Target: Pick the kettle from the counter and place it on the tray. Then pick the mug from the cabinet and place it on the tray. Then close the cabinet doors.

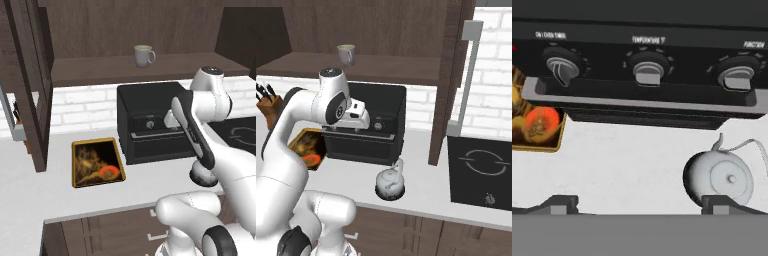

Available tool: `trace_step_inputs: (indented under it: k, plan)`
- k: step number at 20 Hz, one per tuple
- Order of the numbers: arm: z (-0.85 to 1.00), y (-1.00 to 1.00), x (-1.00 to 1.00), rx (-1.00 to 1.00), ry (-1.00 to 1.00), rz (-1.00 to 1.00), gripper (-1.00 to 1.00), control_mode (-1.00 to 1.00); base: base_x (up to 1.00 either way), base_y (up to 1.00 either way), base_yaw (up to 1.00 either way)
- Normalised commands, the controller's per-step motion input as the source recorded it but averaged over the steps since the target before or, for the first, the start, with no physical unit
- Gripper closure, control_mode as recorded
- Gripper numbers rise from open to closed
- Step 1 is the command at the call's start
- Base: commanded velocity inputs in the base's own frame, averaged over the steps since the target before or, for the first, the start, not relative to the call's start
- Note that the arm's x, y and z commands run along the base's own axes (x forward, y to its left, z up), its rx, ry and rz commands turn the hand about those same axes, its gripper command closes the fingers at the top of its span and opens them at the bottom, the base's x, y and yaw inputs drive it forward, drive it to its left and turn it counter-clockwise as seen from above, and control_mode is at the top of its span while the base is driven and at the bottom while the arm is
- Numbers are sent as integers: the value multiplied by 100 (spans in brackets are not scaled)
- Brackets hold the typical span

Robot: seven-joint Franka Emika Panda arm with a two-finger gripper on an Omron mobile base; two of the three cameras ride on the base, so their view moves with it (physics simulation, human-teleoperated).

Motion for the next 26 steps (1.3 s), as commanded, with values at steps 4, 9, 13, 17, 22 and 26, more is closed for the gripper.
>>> trace_step_inputs:
  k: [4,9,13,17,22,26]
  plan:
    - [-24,-78,-16,0,0,-2,-100,-100,0,0,0]
    - [-12,-74,0,0,0,0,-100,-100,0,0,0]
    - [-10,-58,0,2,0,0,-100,-100,0,0,0]
    - [-20,-39,0,0,0,-1,-100,-100,0,0,0]
    - [-20,-24,-3,0,0,0,-100,-100,0,0,0]
    - [-19,-15,0,0,0,0,-100,-100,0,0,0]
